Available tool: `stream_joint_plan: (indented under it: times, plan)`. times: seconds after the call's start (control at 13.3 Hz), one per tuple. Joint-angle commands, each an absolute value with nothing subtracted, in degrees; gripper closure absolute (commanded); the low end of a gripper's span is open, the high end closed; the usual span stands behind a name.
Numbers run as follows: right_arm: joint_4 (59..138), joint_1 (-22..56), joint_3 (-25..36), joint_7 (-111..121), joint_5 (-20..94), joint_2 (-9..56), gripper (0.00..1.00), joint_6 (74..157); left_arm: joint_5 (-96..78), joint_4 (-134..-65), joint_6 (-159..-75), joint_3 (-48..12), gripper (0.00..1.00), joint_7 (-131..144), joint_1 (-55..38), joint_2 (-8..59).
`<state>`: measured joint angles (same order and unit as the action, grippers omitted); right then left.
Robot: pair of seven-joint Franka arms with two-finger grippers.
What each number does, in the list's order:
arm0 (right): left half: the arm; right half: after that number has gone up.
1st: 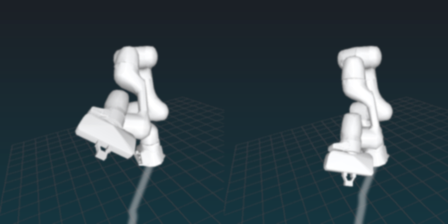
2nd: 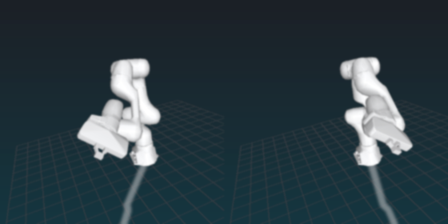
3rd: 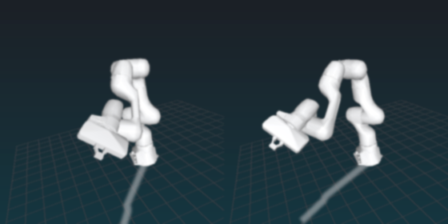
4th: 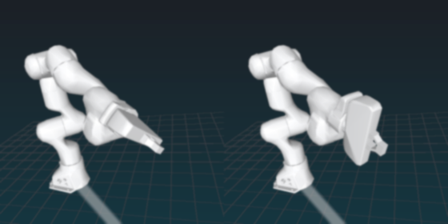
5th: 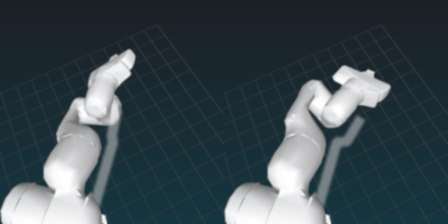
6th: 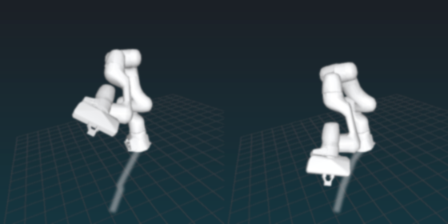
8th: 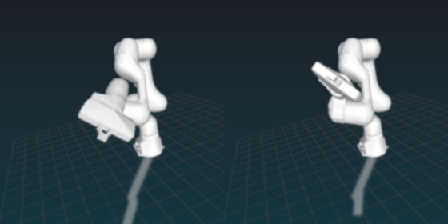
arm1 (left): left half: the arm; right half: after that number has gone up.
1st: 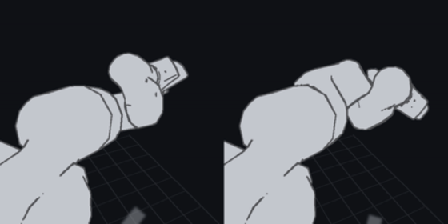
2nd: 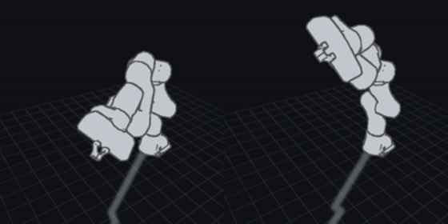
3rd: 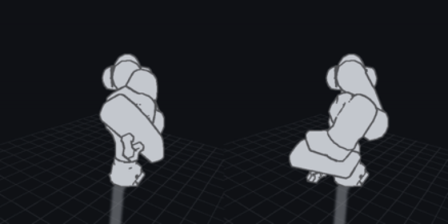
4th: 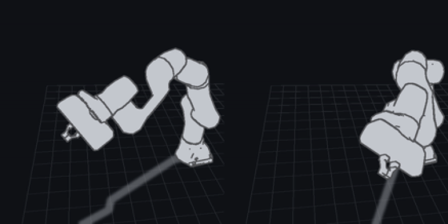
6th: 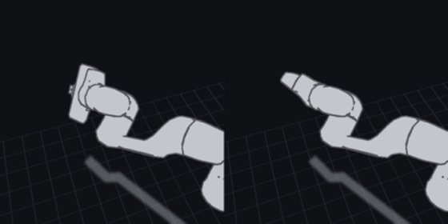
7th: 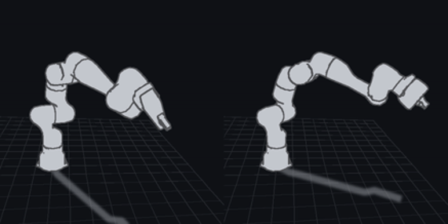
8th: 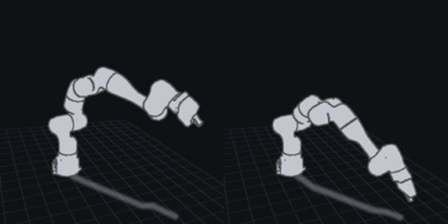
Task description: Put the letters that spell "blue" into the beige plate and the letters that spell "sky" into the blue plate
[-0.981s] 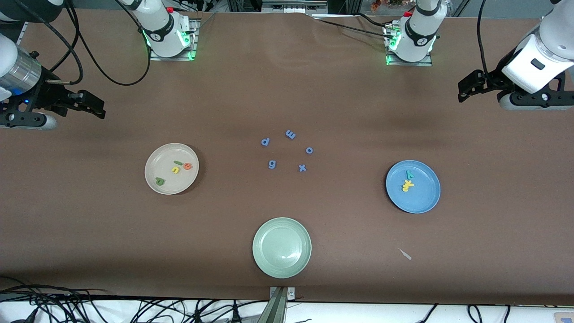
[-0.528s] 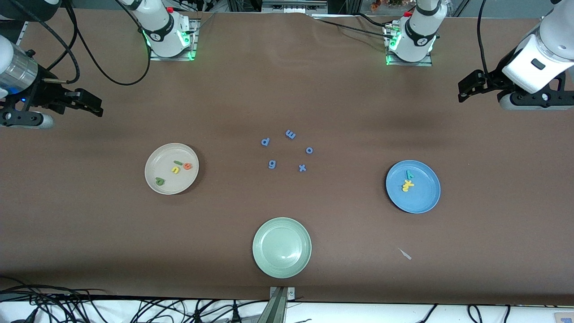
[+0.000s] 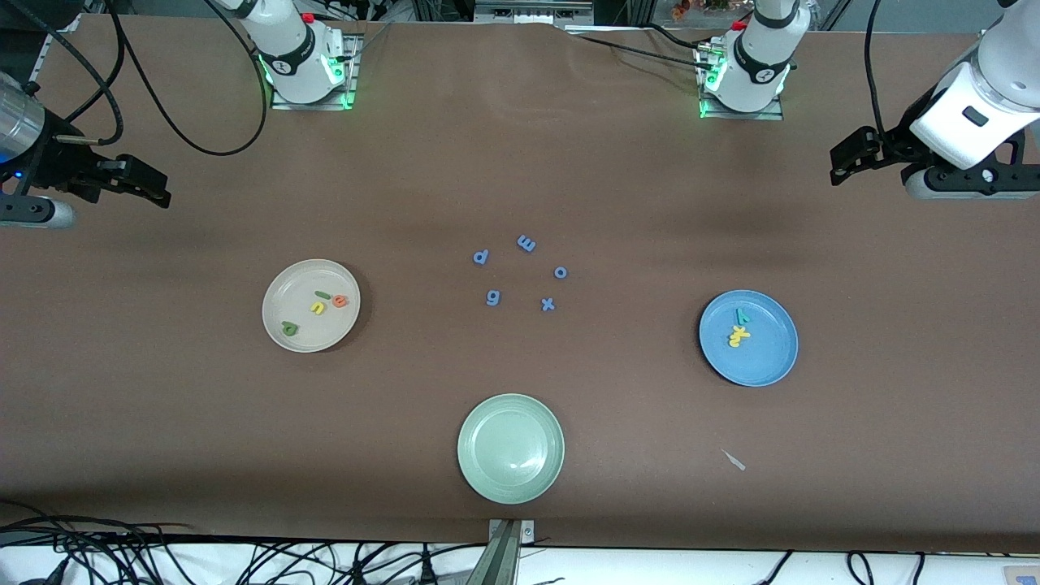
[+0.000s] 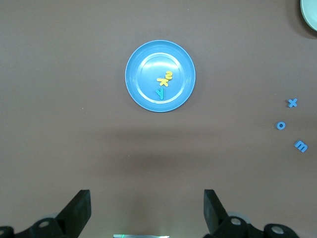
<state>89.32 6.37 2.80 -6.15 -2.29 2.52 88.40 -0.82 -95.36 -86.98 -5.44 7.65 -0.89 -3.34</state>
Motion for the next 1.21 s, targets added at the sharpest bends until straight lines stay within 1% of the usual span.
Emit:
stream_joint_plan:
  times: [0.0,0.15,0.3,0.75,0.91,1.13]
  plan:
    - [84.8,6.7,2.8,-5.3,-3.1,4.0,0.0,86.0,0.4,-93.8,-85.6,-5.5,0.0,6.7,-0.8,-2.9]
    - [84.8,6.7,2.7,-5.6,-2.0,4.1,0.0,86.7,0.4,-93.8,-85.6,-5.5,0.0,6.7,-0.8,-2.9]
    - [84.7,6.0,3.3,-5.5,1.9,4.7,0.0,86.7,0.4,-93.8,-85.6,-5.5,0.0,6.7,-0.8,-2.9]
    - [84.7,5.7,3.3,-5.1,1.1,4.7,0.0,86.5,0.4,-93.8,-85.6,-5.5,0.0,6.8,-0.8,-2.9]
    - [84.7,5.7,3.3,1.2,-1.7,4.7,0.0,86.7,0.4,-93.7,-85.7,-5.5,0.0,6.8,-0.8,-2.9]
    - [84.7,5.5,3.3,2.3,-1.4,4.7,0.0,86.5,0.4,-93.8,-85.7,-5.5,0.0,6.8,-0.8,-2.9]
